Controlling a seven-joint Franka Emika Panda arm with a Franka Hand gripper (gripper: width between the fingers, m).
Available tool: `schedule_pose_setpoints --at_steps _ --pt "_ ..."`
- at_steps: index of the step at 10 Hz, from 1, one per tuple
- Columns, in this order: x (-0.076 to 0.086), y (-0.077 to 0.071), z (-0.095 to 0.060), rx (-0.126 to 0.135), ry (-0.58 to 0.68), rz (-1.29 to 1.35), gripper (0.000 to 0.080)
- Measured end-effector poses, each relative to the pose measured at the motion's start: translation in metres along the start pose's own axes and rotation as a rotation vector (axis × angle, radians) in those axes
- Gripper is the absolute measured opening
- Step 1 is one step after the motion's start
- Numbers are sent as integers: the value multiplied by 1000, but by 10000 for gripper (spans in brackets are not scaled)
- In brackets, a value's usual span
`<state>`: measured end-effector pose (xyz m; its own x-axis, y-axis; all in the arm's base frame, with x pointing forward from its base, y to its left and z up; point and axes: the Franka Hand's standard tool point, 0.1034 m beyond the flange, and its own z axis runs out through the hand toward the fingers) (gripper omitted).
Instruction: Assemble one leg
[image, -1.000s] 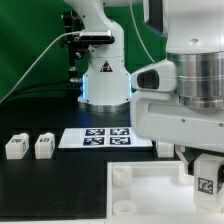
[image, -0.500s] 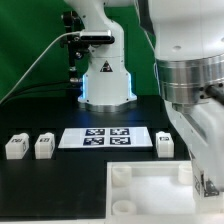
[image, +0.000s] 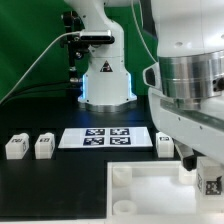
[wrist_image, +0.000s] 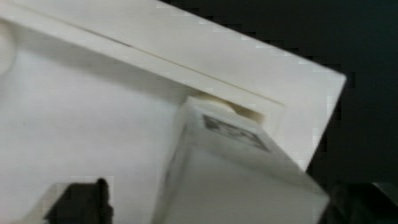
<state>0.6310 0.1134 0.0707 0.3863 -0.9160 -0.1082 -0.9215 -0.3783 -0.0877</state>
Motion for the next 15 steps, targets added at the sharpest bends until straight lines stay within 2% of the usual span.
schedule_pose_setpoints --at_steps 1,4,6,7,9,10,11,12,13,14,15 --pt "-4 1 -2 3 11 -268 640" --pt "-3 1 -1 -7 20 -613 648" --pt "-8 -1 2 -69 55 -1102 649" --pt "-8 -3 2 -69 56 -1159 649" --pt "-8 -3 2 -60 56 -1041 619" --pt "-8 -3 2 -57 58 -964 439" --pt "-9 -3 2 -53 58 -877 439" --pt "-8 -3 3 -47 58 -751 292" --pt "-8 -3 2 -43 60 -649 294" --pt "-7 -5 2 -49 58 -437 294" --pt "-5 -8 3 -70 57 -191 294"
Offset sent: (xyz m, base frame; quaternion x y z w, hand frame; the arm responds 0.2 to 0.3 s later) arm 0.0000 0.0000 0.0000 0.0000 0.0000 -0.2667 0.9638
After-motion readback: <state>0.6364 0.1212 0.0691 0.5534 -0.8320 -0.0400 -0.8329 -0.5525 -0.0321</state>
